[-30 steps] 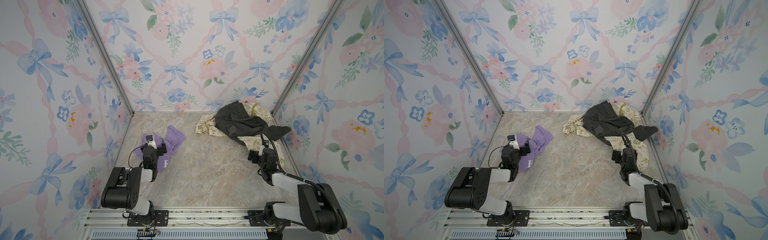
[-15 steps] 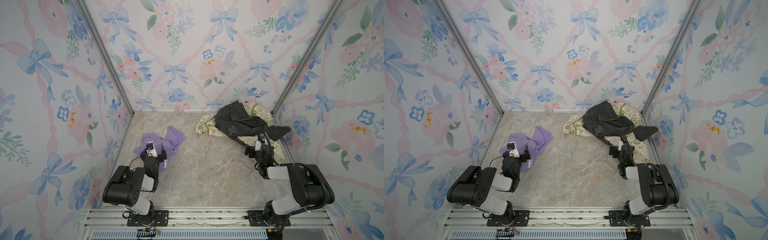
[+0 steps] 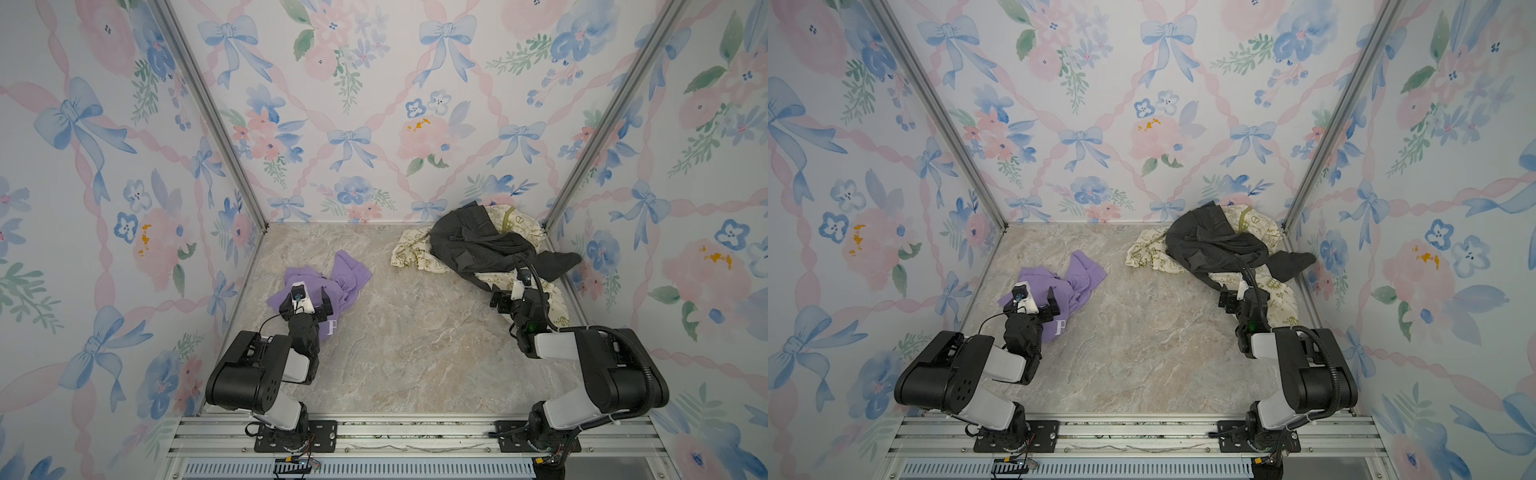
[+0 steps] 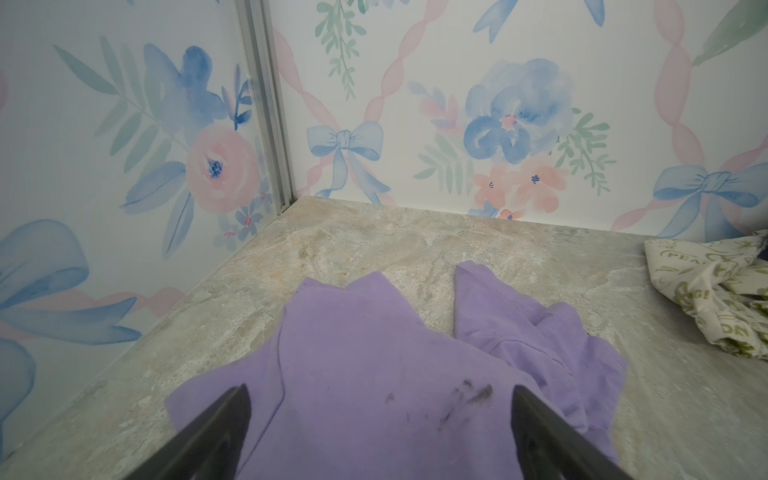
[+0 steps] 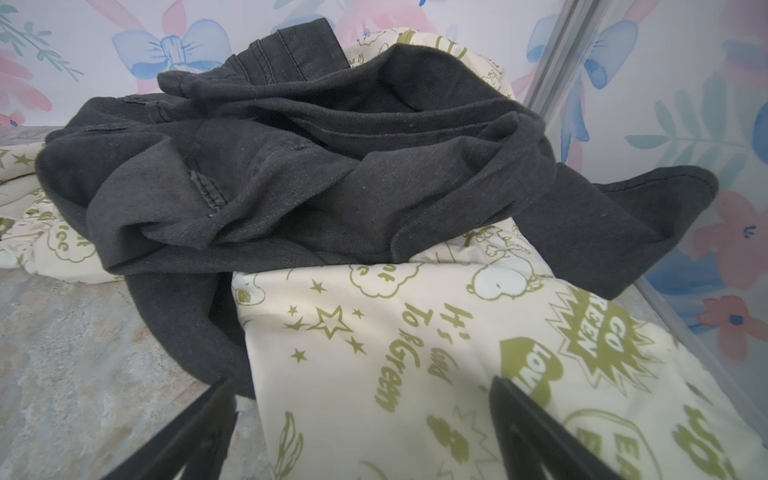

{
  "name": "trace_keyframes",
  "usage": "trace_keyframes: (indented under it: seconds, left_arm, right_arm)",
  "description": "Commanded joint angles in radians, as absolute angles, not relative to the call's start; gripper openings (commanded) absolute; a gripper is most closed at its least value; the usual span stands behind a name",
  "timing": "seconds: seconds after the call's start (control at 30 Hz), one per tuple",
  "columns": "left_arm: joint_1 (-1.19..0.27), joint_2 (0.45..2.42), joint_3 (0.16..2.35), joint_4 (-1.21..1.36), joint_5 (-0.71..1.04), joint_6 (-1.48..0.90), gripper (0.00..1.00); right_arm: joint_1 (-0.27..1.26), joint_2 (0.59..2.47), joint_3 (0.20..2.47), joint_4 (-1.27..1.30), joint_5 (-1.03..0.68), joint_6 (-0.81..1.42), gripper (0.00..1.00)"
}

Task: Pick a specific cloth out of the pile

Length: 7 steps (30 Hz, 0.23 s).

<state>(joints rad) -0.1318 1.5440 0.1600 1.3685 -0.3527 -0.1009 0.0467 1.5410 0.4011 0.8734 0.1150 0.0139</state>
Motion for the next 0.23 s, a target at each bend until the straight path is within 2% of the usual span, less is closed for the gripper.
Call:
trace_keyframes:
  seconds: [0.0, 0.2]
  left_arm:
    - [-0.134, 1.561, 0.176, 1.395, -0.365, -0.079, 0.98]
    - [-0.132, 1.556, 0.173, 1.393, -0.358, -0.080, 0.98]
  right_arm:
    - [0.046, 1.547, 0.391, 0.904, 0.114, 0.006, 0.97]
    - [0.046, 1.546, 0.391, 0.904, 0.114, 0.006, 0.97]
